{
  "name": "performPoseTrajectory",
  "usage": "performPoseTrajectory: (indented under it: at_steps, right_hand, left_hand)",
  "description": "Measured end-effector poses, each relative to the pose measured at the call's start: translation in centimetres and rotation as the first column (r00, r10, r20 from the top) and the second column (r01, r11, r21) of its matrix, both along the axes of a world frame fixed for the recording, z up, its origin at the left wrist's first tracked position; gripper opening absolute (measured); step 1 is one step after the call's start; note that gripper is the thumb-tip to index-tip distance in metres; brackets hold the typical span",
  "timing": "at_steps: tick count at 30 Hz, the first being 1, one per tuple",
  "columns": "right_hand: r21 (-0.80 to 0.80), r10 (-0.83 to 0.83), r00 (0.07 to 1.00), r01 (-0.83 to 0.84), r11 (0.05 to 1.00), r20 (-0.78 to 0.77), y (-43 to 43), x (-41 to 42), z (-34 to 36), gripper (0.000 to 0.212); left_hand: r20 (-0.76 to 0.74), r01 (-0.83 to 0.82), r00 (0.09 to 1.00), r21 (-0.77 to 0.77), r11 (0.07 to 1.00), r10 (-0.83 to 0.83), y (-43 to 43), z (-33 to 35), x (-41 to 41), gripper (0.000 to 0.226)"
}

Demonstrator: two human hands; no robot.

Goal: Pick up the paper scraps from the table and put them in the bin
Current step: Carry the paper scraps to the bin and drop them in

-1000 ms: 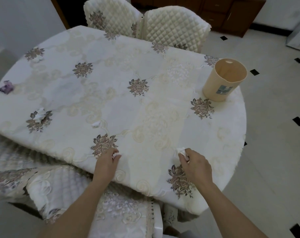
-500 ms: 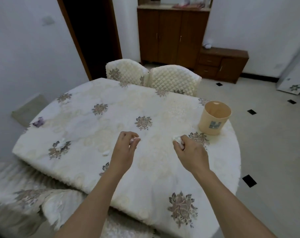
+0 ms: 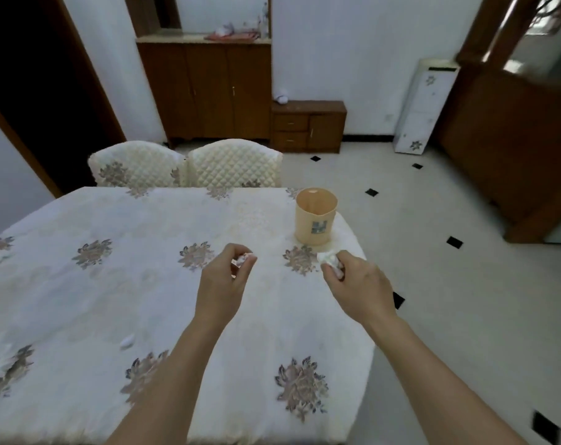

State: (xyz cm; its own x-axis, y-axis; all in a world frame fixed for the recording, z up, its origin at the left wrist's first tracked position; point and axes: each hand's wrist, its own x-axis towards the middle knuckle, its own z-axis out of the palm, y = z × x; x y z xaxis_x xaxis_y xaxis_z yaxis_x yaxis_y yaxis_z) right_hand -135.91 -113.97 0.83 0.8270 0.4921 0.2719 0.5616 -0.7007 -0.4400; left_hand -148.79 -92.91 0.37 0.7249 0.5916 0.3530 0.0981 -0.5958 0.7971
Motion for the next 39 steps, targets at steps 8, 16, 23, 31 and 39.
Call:
performPoseTrajectory:
  at_steps: [8,16,23,31,39]
  right_hand:
    - [-0.014,-0.337,0.941,0.337,0.941,0.033,-10.5,-0.7,0.3,0.028]
    - [0.014,-0.508,0.861,0.508,0.861,-0.011,-18.2,-0.1,-0.2,0.026]
    - [0.035,-0.547,0.837,0.547,0.836,-0.014,-23.2,4.9,-1.8,0.028]
    - [0.078,-0.498,0.866,0.501,0.862,-0.056,-28.1,16.6,-2.7,0.031]
    - [0.016,-0.384,0.919,0.387,0.922,-0.091,-31.5,26.2,-2.8,0.029]
  left_hand:
    - [-0.031,0.284,0.958,0.010,0.959,-0.283,-7.1,-1.1,5.7,0.009]
    - [0.009,0.457,0.889,0.010,0.889,-0.457,-14.6,-1.3,10.9,0.003]
    - [-0.051,0.491,0.871,0.034,0.870,-0.489,-20.5,-2.0,16.9,0.011]
    - [-0.103,0.416,0.906,0.037,0.908,-0.411,-26.4,-1.8,26.7,0.010]
    - [-0.129,0.311,0.944,0.037,0.950,-0.304,-29.8,-1.2,34.4,0.008]
